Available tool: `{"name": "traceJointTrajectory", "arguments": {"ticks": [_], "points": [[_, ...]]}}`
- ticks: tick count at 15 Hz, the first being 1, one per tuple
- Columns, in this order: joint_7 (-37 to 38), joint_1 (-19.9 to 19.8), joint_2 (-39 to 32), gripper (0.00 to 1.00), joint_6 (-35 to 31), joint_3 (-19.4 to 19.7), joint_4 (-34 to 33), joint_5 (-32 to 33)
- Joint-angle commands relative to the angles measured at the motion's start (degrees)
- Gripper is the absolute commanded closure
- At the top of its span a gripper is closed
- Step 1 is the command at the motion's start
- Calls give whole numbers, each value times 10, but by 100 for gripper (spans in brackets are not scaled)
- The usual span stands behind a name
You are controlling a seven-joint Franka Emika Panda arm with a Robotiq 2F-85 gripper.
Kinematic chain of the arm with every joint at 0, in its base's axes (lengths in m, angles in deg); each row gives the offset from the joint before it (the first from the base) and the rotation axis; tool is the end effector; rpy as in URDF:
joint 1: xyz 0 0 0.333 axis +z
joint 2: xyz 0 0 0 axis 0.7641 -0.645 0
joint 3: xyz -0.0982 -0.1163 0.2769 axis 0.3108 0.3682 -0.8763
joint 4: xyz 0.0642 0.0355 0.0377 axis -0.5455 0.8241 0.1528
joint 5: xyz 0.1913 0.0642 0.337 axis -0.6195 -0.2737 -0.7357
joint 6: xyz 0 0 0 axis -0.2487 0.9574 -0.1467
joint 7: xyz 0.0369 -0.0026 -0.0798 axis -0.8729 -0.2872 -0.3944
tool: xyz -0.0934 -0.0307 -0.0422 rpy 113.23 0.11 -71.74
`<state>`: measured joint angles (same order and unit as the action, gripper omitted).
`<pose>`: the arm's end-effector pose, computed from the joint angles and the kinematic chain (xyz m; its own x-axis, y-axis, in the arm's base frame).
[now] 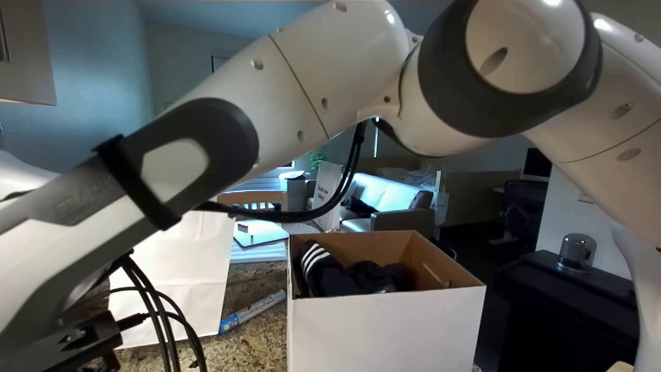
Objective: Put the bottles on the counter in the box
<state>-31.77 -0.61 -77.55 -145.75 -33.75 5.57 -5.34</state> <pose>0.3756 0.6417 0.2381 0.9291 0.3642 0.0636 0.3592 -0.9300 0.0780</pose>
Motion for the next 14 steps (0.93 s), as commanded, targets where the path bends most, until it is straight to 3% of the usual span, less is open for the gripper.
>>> {"name": "traceJointTrajectory", "arguments": {"ticks": [1,7,11,14], "points": [[-154,6,-86,0,14,9,-114,-51],[-359,13,-183,0,74,-1,-233,-144],[-434,21,-218,0,193,-30,-298,-149],[-478,53,-223,0,293,-13,-329,-173]]}}
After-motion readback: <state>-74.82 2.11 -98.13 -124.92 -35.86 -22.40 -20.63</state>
